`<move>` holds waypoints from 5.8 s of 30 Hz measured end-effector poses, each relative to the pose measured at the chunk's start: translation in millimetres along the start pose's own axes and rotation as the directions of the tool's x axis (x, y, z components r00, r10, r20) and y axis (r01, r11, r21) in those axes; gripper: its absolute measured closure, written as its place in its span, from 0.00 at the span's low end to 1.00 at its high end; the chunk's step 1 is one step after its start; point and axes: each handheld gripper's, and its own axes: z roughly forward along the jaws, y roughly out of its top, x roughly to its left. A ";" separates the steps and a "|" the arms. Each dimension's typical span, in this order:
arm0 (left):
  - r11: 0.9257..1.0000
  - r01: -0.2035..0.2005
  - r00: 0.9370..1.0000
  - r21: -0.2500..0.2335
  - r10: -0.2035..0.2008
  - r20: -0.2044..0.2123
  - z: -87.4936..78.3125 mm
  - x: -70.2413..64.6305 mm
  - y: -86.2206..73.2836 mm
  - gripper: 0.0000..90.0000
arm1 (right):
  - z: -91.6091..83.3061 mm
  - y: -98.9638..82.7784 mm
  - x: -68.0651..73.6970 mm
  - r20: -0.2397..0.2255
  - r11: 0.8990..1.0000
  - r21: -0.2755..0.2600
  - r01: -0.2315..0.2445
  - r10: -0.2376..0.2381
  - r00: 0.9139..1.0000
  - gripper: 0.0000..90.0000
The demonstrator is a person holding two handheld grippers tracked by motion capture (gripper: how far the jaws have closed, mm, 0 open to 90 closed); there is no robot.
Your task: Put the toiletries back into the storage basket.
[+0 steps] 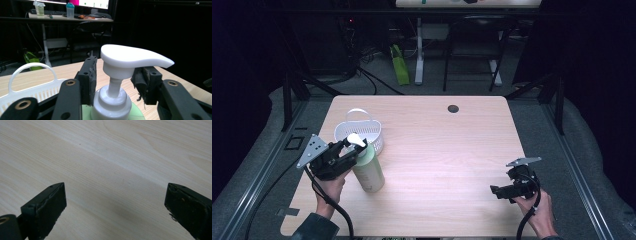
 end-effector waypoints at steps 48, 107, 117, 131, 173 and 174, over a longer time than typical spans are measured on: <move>1.000 -0.027 1.000 0.006 0.027 0.013 -9.0 -2.2 17.2 0.74 | -2.7 -0.5 -0.4 0.014 1.000 -0.007 0.018 -0.018 1.000 0.04; 0.997 -0.072 0.997 -0.043 0.073 0.026 -14.7 -5.4 73.4 0.75 | -1.8 -0.7 0.6 0.014 1.000 -0.001 0.025 -0.025 1.000 0.04; 0.995 -0.080 0.996 -0.057 0.082 0.020 -13.6 -4.9 85.0 0.75 | -2.0 -0.7 0.8 0.014 1.000 -0.001 0.024 -0.024 1.000 0.04; 0.994 -0.085 0.996 -0.071 0.087 0.017 -12.8 -1.4 107.6 0.75 | -0.6 -1.2 0.3 0.010 1.000 0.003 0.024 -0.024 1.000 0.04; 0.987 -0.127 0.992 -0.102 0.123 -0.043 8.6 22.3 166.2 0.75 | 0.3 -1.7 0.4 0.012 1.000 0.006 0.025 -0.025 1.000 0.04; 0.987 -0.126 0.992 -0.104 0.122 -0.044 9.3 23.0 167.0 0.75 | 0.5 -1.7 0.5 0.011 1.000 0.007 0.025 -0.026 1.000 0.04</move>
